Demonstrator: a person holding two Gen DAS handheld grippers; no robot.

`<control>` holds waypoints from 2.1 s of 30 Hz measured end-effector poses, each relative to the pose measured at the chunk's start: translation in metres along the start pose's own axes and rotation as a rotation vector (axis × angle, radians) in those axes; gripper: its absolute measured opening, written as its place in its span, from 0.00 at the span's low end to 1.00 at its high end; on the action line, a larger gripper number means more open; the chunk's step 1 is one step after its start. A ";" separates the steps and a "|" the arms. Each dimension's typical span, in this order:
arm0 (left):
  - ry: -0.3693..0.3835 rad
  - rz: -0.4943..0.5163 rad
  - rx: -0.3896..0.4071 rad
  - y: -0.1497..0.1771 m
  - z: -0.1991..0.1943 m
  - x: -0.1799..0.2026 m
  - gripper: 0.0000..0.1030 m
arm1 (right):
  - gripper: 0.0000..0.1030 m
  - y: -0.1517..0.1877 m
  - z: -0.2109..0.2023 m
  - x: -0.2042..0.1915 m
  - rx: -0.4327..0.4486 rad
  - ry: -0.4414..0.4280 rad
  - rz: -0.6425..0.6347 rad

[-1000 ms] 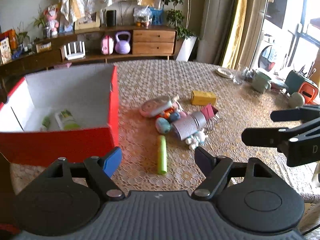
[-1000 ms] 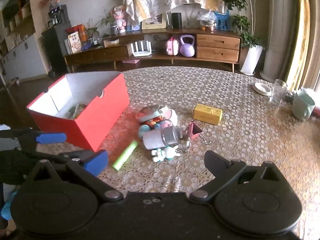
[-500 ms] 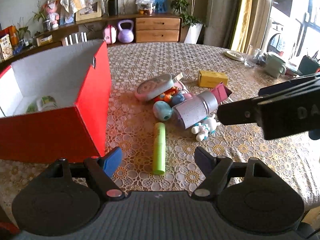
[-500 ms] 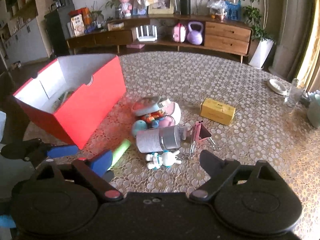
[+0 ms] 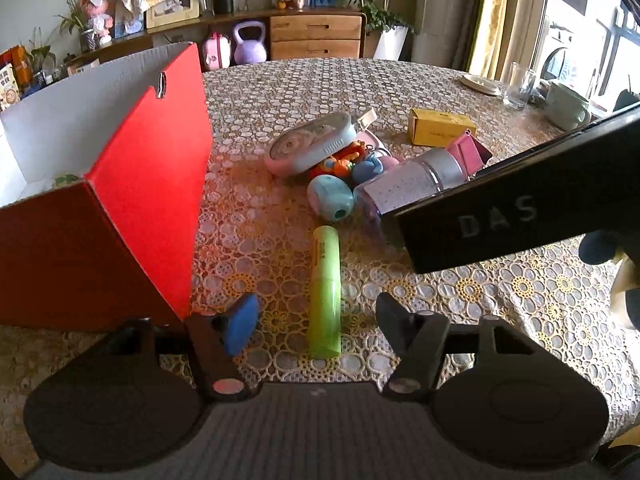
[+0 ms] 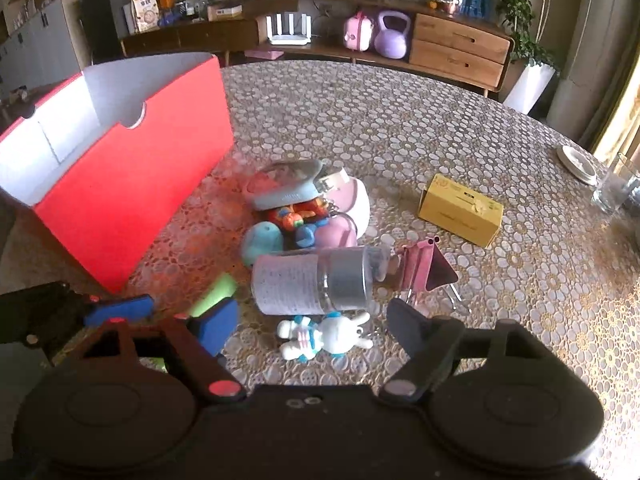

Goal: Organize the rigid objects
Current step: 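Grasp the green glue stick with the left tool while the right tool grasps the silver-capped bottle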

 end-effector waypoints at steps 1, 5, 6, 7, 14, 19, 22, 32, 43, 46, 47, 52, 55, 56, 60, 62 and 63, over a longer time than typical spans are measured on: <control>-0.001 0.004 0.002 0.000 0.001 0.000 0.61 | 0.78 -0.001 0.002 -0.001 -0.003 0.005 -0.003; -0.001 0.012 0.011 -0.003 0.002 -0.001 0.54 | 0.75 -0.004 0.009 -0.008 -0.015 0.028 -0.013; 0.000 0.012 0.012 -0.004 0.002 -0.002 0.52 | 0.74 -0.004 0.011 -0.009 -0.020 0.035 -0.014; -0.005 0.013 0.015 -0.004 0.002 -0.003 0.47 | 0.73 -0.005 0.013 -0.010 -0.025 0.040 -0.015; 0.008 0.031 0.017 -0.007 0.003 -0.004 0.25 | 0.70 -0.006 0.019 -0.013 -0.036 0.073 -0.006; 0.016 0.051 0.017 -0.007 0.003 -0.003 0.16 | 0.69 -0.006 0.017 -0.014 -0.030 0.085 -0.001; 0.022 0.045 0.010 -0.007 0.002 -0.005 0.16 | 0.69 -0.007 0.009 -0.012 -0.017 0.077 0.014; 0.030 0.032 0.015 -0.010 -0.020 -0.009 0.15 | 0.68 -0.007 -0.034 -0.010 0.031 0.044 0.024; 0.050 0.020 0.058 -0.021 -0.071 -0.006 0.15 | 0.68 -0.010 -0.092 -0.010 0.090 0.028 0.023; 0.051 0.029 0.070 -0.025 -0.086 -0.006 0.15 | 0.68 -0.011 -0.107 -0.013 0.105 0.022 0.019; 0.052 0.030 0.073 -0.027 -0.091 -0.006 0.15 | 0.68 -0.011 -0.111 -0.013 0.108 0.019 0.018; 0.036 0.026 0.077 -0.034 -0.114 -0.011 0.16 | 0.68 -0.015 -0.132 -0.021 0.120 -0.017 0.021; 0.027 0.011 0.064 -0.039 -0.126 -0.019 0.15 | 0.68 -0.019 -0.141 -0.029 0.133 -0.033 0.008; 0.022 0.009 0.063 -0.041 -0.129 -0.022 0.16 | 0.68 -0.020 -0.143 -0.031 0.138 -0.037 0.003; 0.006 -0.010 0.065 -0.049 -0.145 -0.040 0.16 | 0.68 -0.025 -0.149 -0.041 0.148 -0.054 -0.011; 0.006 -0.026 0.064 -0.053 -0.151 -0.050 0.16 | 0.68 -0.029 -0.152 -0.047 0.152 -0.059 -0.022; 0.006 -0.030 0.066 -0.055 -0.154 -0.055 0.16 | 0.68 -0.030 -0.153 -0.050 0.154 -0.062 -0.027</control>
Point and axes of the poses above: each gripper's, at about its wrist camera, not at the fingertips, and z roughly the way its jaws point, x to its right, y to its underside, the point moved 2 cm from there along z, roughly the way its jaws point, and after that the axes turned 10 degrees about y, right-handed, at the moved point
